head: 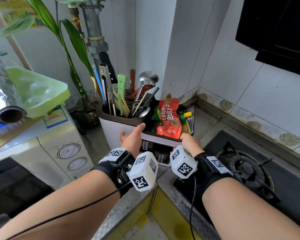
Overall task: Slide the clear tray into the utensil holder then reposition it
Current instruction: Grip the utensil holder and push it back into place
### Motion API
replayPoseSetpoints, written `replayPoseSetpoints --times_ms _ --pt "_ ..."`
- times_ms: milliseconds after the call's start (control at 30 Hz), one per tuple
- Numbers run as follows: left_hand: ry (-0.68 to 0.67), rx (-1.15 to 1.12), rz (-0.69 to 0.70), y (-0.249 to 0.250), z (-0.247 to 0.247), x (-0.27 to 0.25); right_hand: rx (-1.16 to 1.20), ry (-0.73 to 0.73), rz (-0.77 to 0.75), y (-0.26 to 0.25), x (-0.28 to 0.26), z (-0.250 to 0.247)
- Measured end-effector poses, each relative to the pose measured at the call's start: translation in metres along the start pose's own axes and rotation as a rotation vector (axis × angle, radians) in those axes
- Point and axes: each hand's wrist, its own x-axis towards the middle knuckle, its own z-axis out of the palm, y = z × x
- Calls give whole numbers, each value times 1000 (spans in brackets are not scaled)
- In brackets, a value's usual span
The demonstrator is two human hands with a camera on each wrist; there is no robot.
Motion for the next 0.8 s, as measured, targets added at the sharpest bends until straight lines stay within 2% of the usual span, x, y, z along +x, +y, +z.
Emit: replayPoseSetpoints --times_ms 167,267,467,633,800 --pt "62 58 73 1 0 8 31 14 -24 4 -12 3" --pt "106 76 51 1 -7 11 37 -73 -80 9 -12 6" --pt "53 143 110 22 -19 15 124 -140 -9 18 -12 36" --pt "15 217 128 33 -26 29 137 -11 46 17 -15 46" --pt "-24 362 163 50 -33 48 95 -113 28 13 -19 53"
